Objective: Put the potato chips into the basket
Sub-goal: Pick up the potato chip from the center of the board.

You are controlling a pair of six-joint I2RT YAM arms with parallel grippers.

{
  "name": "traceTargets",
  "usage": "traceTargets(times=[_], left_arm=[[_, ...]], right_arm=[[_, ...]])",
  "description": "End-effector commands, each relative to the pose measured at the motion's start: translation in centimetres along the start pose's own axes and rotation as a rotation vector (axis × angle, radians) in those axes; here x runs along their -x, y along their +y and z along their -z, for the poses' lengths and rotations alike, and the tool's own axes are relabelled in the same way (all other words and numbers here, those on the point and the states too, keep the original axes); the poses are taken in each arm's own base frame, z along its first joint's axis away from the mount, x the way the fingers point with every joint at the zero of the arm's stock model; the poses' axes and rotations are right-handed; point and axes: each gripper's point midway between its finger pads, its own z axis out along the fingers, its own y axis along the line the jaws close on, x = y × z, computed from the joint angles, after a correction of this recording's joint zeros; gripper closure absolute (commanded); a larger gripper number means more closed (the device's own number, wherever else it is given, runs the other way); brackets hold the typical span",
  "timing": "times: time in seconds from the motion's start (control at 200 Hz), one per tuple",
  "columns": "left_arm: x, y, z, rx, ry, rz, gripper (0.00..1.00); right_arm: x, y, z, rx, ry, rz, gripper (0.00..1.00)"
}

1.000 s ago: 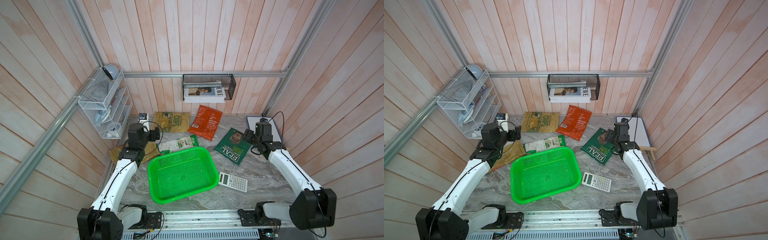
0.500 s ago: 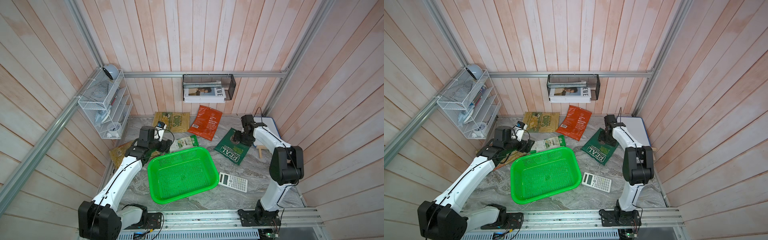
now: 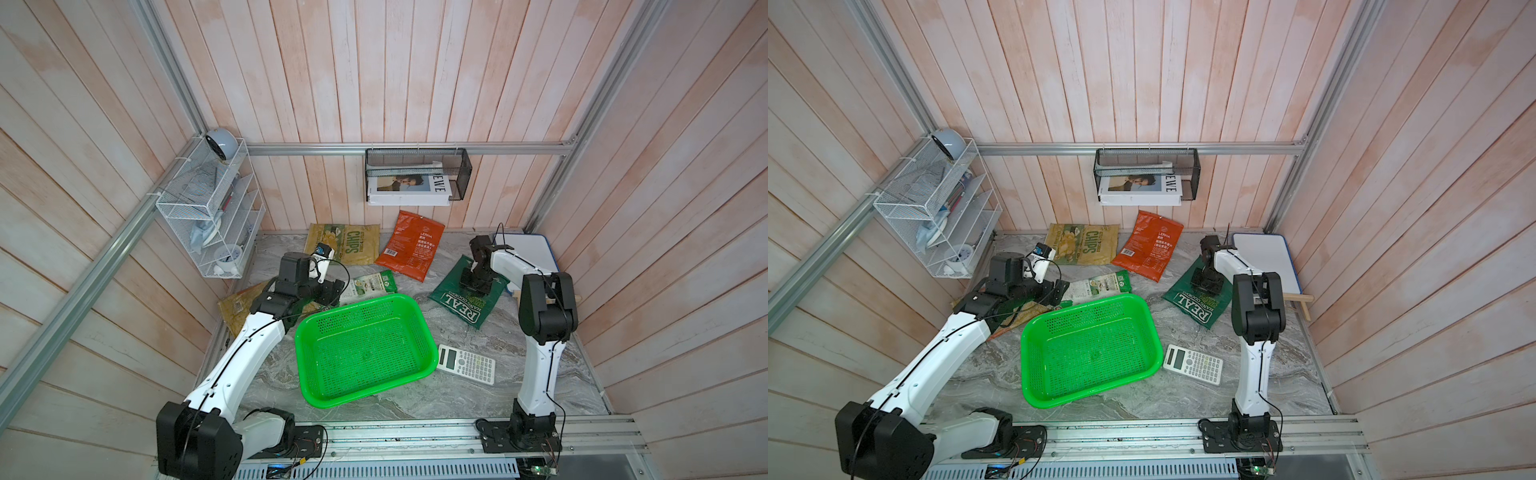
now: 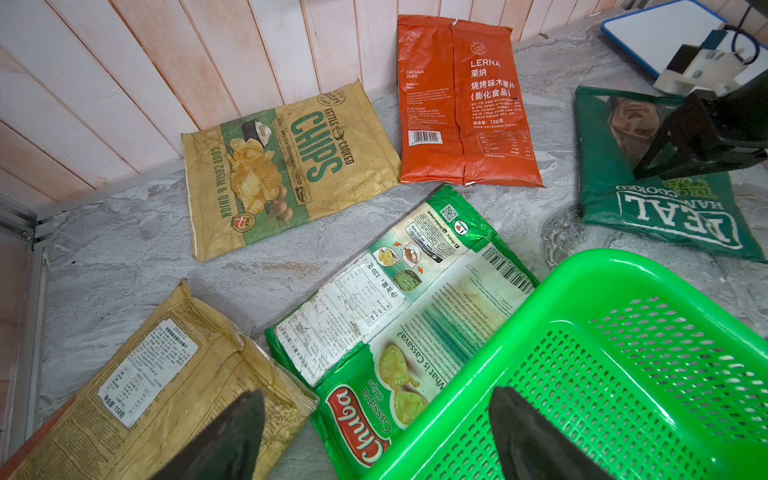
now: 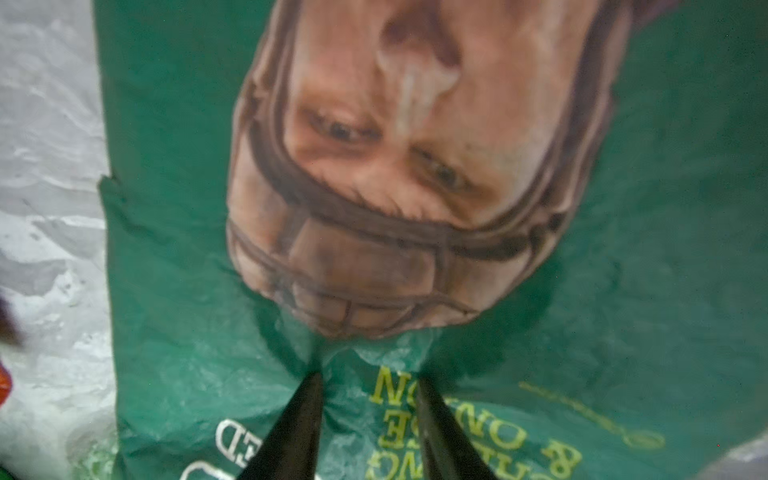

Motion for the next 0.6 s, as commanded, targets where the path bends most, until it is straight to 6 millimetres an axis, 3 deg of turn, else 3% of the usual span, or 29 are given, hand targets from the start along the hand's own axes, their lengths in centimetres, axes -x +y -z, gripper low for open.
traceTargets(times=[0.0, 0.16, 0.37, 0.595], left_arm=[[0.0, 0.0, -0.3, 0.009, -0.004, -0.025, 0.1], [0.1, 0.2, -0.4, 0.017, -0.002, -0.023, 0.1], [0.9, 0.6, 0.0, 0.041, -0.024, -0.016, 0.1], [3.6, 1.7, 2.4, 0.115, -0.118, -0.005, 0.1]], right_arm=[[-1.6, -0.8, -0.6, -0.037, 0.046, 0.009, 0.78], [-1.5, -1.2, 1.3, -0.05, 0.007, 0.039, 1.0], [-1.4, -0.7, 5.8, -0.038, -0.08, 0.095, 1.0], [-2.4, 2.2, 13.6, -0.113, -0.299, 0.36, 1.0]])
